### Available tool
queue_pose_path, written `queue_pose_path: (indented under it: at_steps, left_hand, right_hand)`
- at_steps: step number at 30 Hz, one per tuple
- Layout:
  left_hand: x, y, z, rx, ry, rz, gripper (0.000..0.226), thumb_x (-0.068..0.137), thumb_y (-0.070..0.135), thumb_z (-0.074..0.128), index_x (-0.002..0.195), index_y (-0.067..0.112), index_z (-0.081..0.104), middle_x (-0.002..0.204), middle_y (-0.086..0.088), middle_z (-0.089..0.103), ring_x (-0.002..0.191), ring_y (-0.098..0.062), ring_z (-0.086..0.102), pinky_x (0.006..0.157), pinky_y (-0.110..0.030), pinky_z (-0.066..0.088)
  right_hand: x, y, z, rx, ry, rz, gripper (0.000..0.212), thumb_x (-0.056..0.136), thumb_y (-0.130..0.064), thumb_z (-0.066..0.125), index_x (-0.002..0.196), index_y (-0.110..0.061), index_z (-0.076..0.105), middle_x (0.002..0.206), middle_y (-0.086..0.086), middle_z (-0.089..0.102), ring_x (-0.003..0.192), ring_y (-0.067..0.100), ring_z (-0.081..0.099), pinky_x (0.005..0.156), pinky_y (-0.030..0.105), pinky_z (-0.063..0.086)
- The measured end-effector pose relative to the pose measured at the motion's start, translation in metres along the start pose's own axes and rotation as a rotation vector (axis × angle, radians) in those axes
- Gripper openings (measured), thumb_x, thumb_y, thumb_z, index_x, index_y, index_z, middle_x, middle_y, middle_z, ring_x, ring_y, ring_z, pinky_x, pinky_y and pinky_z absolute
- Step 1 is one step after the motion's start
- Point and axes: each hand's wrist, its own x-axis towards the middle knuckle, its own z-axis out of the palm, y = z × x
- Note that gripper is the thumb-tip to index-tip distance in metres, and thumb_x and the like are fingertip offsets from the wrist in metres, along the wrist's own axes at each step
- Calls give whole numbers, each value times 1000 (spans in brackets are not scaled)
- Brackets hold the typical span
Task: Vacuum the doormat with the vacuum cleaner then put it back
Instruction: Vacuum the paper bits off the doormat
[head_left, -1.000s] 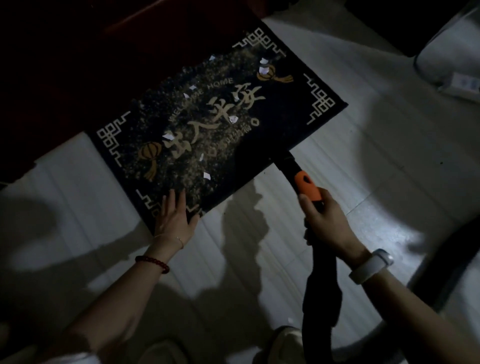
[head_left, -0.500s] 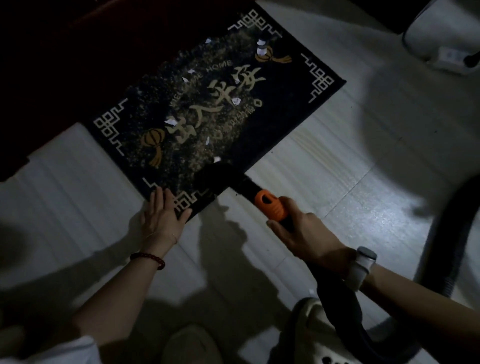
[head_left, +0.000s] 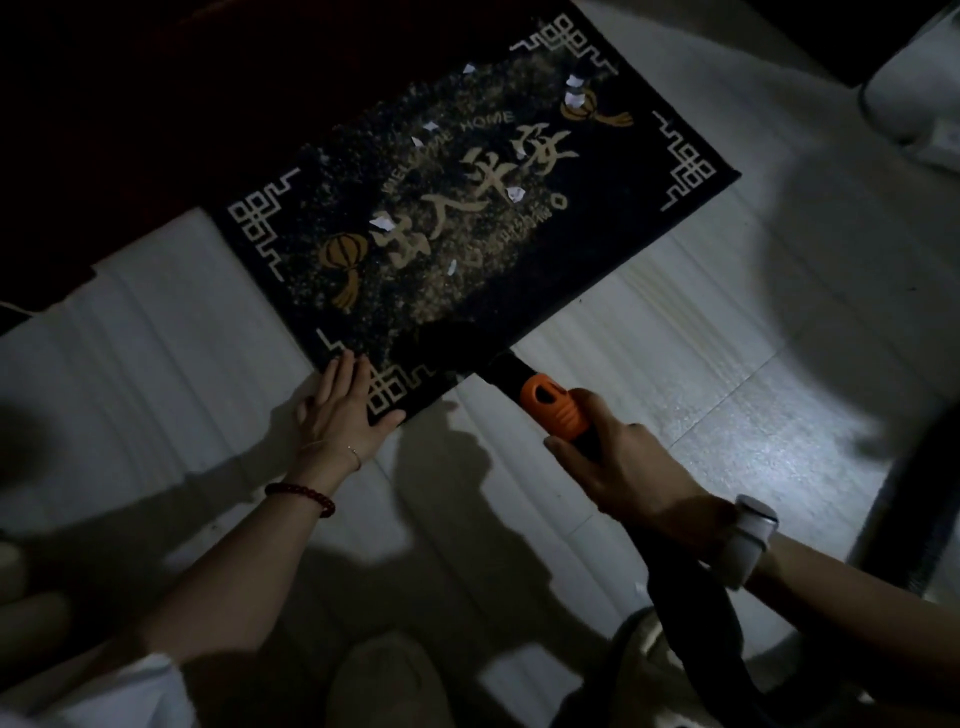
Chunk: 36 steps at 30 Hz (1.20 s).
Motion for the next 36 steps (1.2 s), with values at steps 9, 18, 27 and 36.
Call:
queue_pose_path:
  at_steps: [9,18,27,36]
  left_hand:
    - [3,0,5,-49,35,-24,82,90,47,50,149,15,4,158,-1,-7,145,-16,-7,116,-47,10]
    - [1,-1,6,-82,34,-14,84,88,52,48,149,18,1,158,2,-8,145,-15,-7,115,-51,9]
    - [0,-4,12,-60,105,-138,99,81,61,53,149,14,-2,157,-2,-11,145,-16,-8,114,-47,7]
    - [0,-21,-3,-47,-30,-94,96,81,60,55,149,24,-2,157,1,-15,143,-20,-17,116,-48,1]
  right_hand:
    - [4,-10,-7,214,-140,-103,46,91,-41,51,131,-28,34,72,-3,56,41,9,55,44,21,46]
    - [31,26,-54,493,72,127,36,93,-34,50,122,-14,45,60,10,52,41,22,53,43,33,49]
    - [-7,-11,21,-138,-75,-169,60,92,-47,43,142,-27,16,111,5,61,74,13,52,72,26,48]
    - [16,-1,-20,-120,229,59,58,92,-46,45,140,-21,25,95,12,60,68,21,55,66,29,40]
